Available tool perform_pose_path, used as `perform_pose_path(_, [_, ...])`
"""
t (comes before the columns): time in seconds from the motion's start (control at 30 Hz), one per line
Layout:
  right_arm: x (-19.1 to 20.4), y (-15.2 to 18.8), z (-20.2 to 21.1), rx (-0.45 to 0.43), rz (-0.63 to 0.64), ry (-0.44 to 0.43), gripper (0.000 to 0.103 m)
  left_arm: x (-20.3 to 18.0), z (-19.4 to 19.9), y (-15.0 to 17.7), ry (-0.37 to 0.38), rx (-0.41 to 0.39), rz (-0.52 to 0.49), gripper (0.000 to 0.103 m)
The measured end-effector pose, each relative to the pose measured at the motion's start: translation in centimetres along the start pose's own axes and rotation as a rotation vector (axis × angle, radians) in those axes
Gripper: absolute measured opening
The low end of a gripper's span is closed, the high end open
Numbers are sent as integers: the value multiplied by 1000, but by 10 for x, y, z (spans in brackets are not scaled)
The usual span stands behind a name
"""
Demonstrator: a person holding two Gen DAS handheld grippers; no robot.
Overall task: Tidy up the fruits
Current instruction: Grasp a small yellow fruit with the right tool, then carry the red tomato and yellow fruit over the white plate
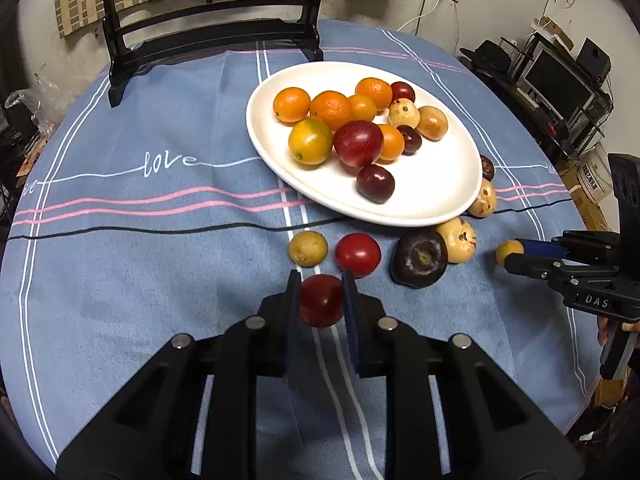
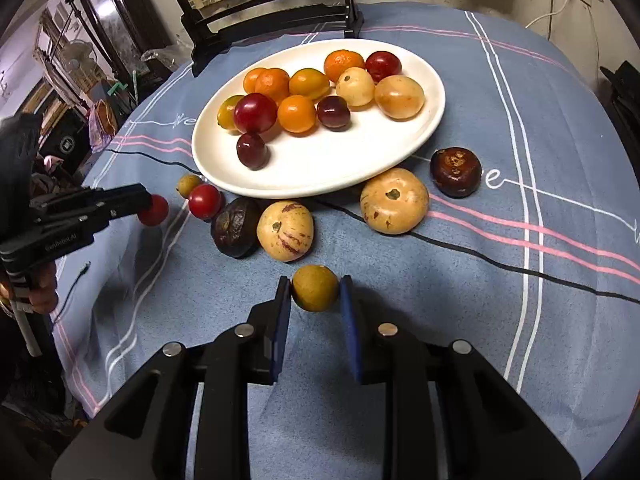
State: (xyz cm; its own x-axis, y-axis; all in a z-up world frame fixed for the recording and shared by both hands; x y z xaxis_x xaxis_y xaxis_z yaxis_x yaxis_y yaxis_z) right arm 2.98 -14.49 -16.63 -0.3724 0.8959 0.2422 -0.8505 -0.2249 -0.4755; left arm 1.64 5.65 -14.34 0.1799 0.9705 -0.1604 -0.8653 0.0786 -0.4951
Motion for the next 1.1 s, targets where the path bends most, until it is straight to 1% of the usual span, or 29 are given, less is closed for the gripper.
perform_pose_path(0.13, [2, 4, -5, 16, 8, 4, 25, -1, -10, 9, -15, 37, -7, 18])
perform_pose_path(0.2, [2, 6, -6, 17, 2, -1, 25, -2, -13, 12, -5, 47, -8, 19])
perform_pose_path(0.23, [3, 7, -6, 17, 2, -4, 25, -3, -13, 13, 5, 53, -10, 21])
perform_pose_path(0.27, [3, 7, -5, 15, 3, -4, 25, -5, -14, 14, 9, 59, -14, 32])
perform_pose_path(0.3, [3, 7, -5, 16, 4, -7, 25, -6, -15, 14, 7, 64, -18, 51])
perform_pose_path(0.33, [3, 7, -5, 15, 3, -7, 25, -8, -16, 15, 5, 63, -27, 56])
perform_pose_path(0.4, [1, 5, -5, 11, 1, -8, 25, -14, -16, 17, 19, 67, -44, 57])
perform_pose_path(0.53, [1, 3, -4, 6, 5, -11, 25, -18, -23, 19, 3, 85, -53, 54])
perform_pose_path(0.57, [2, 3, -4, 6, 5, -12, 25, -19, -27, 20, 0, 95, -53, 49])
perform_pose_path(0.63, [2, 4, -5, 7, 4, -14, 25, -16, -32, 20, -37, 95, -57, 42])
perform_pose_path(0.67, [2, 4, -5, 7, 3, -15, 25, -14, -32, 19, -47, 93, -50, 33])
perform_pose_path(0.7, [2, 4, -5, 8, 3, -17, 25, -11, -32, 18, -45, 89, -41, 30])
perform_pose_path(0.73, [2, 4, -6, 10, 1, -17, 25, -8, -30, 16, -28, 91, -20, 30])
perform_pose_path(0.77, [2, 4, -6, 12, 0, -18, 25, -7, -27, 15, -27, 81, -18, 30])
perform_pose_path(0.83, [2, 5, -6, 12, -2, -23, 25, -10, -23, 13, -39, 69, -40, 30])
perform_pose_path(0.97, [2, 2, -2, -1, -10, -30, 25, -12, -11, 8, -36, 42, -38, 29])
perform_pose_path(1.1, [4, -2, 6, -22, -3, -33, 25, -16, 3, -5, -36, 10, -39, 29])
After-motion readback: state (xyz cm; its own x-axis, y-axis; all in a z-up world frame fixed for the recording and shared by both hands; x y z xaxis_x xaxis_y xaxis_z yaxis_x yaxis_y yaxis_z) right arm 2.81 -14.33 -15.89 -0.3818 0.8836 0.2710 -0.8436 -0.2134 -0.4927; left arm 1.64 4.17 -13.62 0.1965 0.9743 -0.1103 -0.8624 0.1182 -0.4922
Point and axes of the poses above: each gripper's, at about its wrist camera, not at the fingertips, and z roughly against the way its jaws point, x to its left, y to its underside, the point moved 3 cm from there along -z, roughly the way its jaws point, and after that the axes turned 2 degrees about z, right-handed, at the moved point
